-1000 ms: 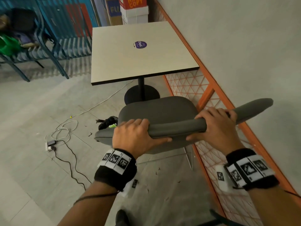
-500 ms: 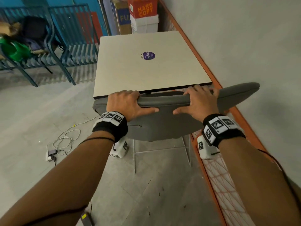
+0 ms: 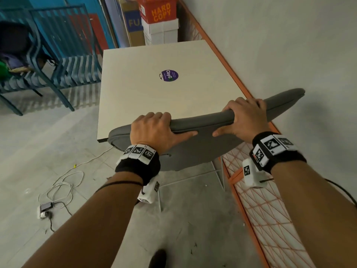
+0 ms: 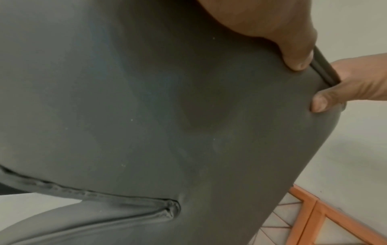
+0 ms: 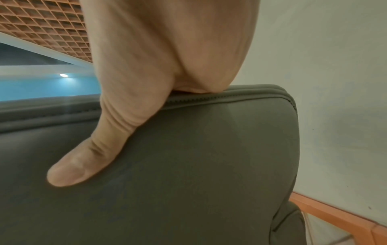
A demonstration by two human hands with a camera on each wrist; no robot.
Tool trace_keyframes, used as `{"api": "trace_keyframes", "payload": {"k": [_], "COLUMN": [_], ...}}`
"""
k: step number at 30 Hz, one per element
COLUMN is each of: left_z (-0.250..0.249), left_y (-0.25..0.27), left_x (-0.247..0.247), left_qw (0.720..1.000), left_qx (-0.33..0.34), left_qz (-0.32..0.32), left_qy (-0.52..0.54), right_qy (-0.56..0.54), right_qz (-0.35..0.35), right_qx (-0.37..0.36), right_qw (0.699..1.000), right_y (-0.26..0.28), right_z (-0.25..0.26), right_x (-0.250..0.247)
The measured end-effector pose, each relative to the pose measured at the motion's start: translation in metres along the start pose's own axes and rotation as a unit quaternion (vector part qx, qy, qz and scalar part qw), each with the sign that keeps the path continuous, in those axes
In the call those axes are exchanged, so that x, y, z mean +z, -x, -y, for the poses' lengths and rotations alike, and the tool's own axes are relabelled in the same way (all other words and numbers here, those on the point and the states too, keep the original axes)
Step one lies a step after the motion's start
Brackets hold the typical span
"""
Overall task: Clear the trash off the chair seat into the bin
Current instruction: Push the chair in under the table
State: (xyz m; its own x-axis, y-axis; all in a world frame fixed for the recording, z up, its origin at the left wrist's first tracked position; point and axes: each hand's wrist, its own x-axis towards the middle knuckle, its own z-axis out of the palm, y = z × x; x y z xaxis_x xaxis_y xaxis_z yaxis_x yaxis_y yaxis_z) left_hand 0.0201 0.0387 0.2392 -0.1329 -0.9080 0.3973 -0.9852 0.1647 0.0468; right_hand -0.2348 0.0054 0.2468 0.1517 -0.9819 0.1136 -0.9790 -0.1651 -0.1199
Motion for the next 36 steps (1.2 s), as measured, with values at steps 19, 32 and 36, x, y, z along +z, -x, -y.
{"api": "trace_keyframes", "payload": {"k": [19, 32, 36], "left_z": [0.028, 0.031, 0.041], "left_y": [-0.01, 0.006, 0.023], "left_x": [-0.002, -0.011, -0.015], "left_qw": [0.994, 0.983, 0.971], "left_qx": [0.08, 0.144, 0.196], "left_qz": [0.041, 0.069, 0.058], "left_qy": [0.069, 0.088, 0.121], "right_qy": [-0.011, -0.001, -0.146], "right_qz": [0.018, -0.011, -0.079], "right_qx": [0.047, 0.147, 0.23], "right_qw": [0.999, 0.989, 0.959], "right_y": [0.0, 0.037, 0.122], "right_z": [0.022, 0.047, 0.103], "right_x": [-0.005, 0.007, 0.034]}}
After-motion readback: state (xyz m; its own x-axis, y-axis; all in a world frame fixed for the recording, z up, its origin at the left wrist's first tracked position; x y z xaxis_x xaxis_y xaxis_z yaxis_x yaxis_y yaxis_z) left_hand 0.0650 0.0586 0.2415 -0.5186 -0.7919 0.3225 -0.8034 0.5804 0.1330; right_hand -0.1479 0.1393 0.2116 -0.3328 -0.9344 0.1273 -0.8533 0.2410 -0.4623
